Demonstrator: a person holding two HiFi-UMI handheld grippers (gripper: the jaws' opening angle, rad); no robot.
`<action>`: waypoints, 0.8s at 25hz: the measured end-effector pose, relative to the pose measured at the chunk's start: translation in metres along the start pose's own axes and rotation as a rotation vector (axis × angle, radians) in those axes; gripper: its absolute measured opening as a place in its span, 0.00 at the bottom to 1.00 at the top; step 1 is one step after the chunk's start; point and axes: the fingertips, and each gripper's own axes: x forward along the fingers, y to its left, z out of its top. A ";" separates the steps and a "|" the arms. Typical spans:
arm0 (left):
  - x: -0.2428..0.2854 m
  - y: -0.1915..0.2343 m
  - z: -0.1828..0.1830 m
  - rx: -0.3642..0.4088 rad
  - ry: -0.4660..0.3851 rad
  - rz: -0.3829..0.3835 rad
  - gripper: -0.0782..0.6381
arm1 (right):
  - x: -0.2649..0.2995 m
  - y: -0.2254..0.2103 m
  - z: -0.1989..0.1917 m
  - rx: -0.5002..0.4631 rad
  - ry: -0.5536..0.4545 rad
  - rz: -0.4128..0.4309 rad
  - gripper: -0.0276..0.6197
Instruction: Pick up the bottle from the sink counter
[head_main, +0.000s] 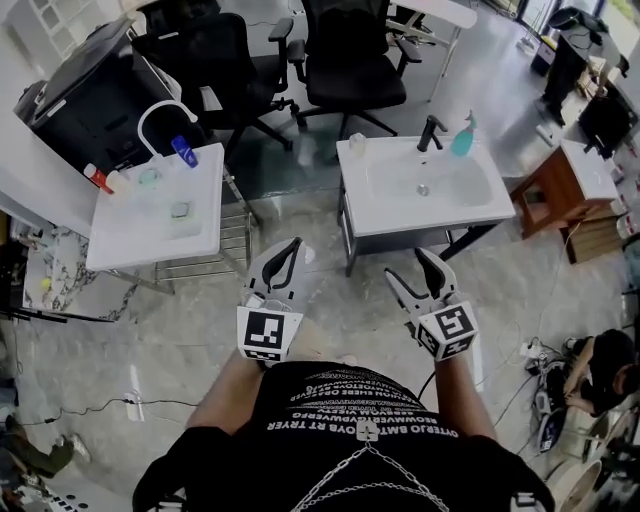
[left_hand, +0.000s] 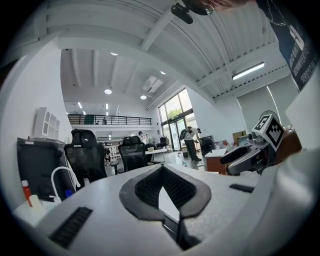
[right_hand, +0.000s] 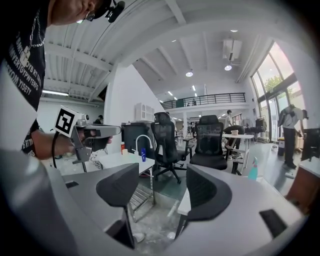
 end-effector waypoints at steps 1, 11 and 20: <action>0.006 0.005 -0.003 -0.005 0.001 -0.003 0.12 | 0.006 -0.003 -0.001 -0.002 0.004 -0.004 0.47; 0.101 0.082 -0.007 0.028 -0.024 -0.091 0.12 | 0.112 -0.045 0.024 0.045 -0.025 -0.076 0.47; 0.186 0.149 -0.020 0.014 -0.020 -0.183 0.12 | 0.202 -0.076 0.047 0.040 -0.017 -0.141 0.47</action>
